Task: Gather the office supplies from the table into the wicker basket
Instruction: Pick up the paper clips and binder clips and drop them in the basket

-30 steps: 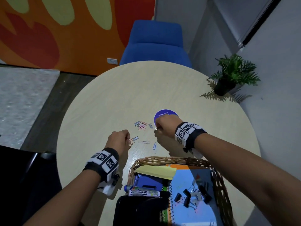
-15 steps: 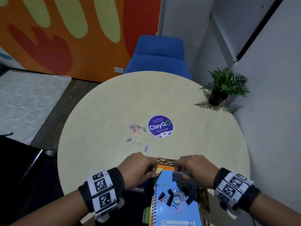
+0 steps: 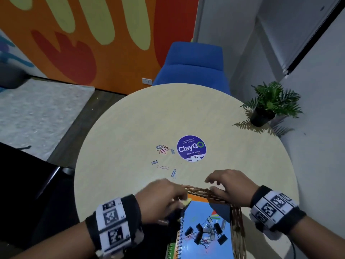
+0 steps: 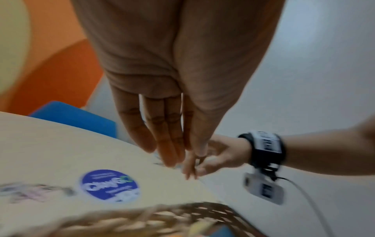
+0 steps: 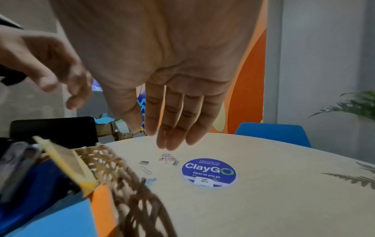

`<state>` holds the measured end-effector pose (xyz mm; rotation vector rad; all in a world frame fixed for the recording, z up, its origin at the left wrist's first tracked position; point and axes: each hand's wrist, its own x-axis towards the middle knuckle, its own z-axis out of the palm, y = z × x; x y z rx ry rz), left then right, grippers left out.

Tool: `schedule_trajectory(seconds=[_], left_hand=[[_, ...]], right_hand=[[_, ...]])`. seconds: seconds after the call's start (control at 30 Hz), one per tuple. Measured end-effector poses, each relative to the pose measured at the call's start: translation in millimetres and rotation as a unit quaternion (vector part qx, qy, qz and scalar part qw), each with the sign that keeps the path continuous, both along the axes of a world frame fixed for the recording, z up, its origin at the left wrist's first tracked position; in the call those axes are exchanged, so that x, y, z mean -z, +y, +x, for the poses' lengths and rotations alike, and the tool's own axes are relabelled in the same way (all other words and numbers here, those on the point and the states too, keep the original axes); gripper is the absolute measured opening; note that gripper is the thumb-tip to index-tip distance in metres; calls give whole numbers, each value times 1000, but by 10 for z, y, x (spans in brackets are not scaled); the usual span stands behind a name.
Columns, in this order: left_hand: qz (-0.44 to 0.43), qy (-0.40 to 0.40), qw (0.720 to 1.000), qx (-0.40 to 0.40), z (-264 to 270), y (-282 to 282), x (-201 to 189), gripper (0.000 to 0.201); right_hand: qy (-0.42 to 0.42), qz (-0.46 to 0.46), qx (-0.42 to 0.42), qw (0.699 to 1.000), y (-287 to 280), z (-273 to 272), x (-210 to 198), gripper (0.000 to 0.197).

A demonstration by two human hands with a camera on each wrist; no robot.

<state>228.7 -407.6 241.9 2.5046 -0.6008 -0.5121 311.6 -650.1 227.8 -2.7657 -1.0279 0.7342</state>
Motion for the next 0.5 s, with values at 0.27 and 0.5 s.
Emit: schedule_trajectory(seconds=[0.27,0.5], left_hand=[[53,9,952,-303,1190,1074,926,12],[-65,45,922,-379,1536,908,1436,5]], right_hand=[[5,-17,35,999,901,680,429,26],[33,-2,125,992,1660,1101,885,14]])
